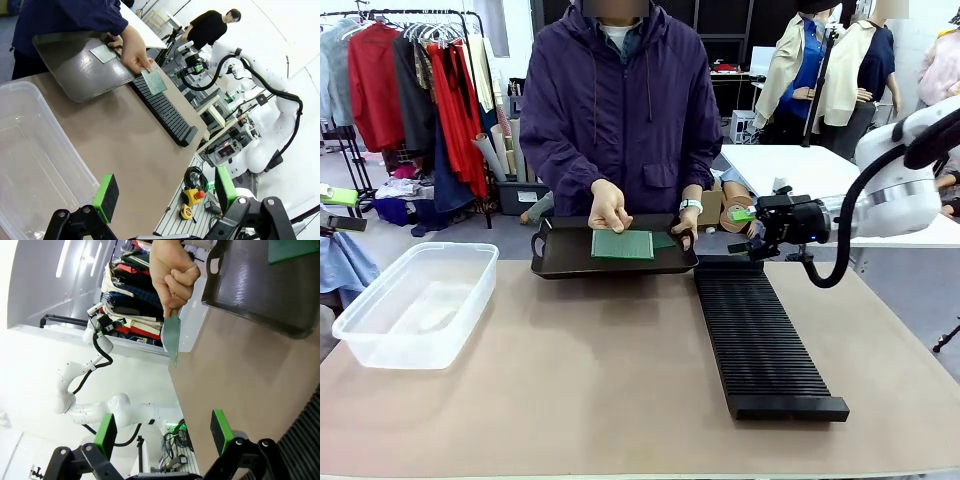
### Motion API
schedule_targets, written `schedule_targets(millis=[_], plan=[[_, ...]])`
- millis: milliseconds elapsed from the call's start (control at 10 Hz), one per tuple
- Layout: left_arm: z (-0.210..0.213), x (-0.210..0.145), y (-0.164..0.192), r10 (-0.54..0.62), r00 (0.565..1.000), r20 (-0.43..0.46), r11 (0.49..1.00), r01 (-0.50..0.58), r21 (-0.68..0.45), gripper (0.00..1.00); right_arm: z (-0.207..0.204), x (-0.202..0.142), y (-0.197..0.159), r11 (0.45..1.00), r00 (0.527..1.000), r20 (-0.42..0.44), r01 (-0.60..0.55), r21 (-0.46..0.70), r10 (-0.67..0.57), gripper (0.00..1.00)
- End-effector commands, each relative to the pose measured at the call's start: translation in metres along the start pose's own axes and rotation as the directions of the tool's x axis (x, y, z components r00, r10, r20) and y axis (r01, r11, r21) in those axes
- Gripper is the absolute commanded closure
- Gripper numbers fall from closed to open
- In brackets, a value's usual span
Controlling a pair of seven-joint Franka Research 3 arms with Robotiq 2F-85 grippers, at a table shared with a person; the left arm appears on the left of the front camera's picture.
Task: Sort PCBs into racks and boxes based on the side picked up.
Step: Pick up the Blank PCB handed by the Human.
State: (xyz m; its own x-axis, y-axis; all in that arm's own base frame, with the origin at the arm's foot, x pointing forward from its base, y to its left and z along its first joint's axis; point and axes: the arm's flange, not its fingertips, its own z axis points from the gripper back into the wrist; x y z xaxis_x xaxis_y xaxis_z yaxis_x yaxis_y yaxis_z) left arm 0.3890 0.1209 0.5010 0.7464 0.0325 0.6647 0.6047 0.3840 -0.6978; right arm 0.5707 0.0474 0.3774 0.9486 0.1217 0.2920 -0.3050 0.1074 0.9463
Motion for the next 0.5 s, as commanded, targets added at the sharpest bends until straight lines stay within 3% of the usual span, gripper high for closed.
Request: schedule_targets(millis=[0,400], plan=[[0.001,0.0,-0.002,0.006,1.0,0.003,1.0,-0.006,-0.002,0.0,-0.018,0.022,-0.011,0.997,0.997,0.014,-0.074,0.018,0.074,0.0],[0.001,0.0,-0.002,0.006,1.0,0.003,1.0,-0.006,-0.002,0.0,-0.055,0.036,-0.025,0.998,0.998,0.02,-0.055,0.04,0.054,0.0]])
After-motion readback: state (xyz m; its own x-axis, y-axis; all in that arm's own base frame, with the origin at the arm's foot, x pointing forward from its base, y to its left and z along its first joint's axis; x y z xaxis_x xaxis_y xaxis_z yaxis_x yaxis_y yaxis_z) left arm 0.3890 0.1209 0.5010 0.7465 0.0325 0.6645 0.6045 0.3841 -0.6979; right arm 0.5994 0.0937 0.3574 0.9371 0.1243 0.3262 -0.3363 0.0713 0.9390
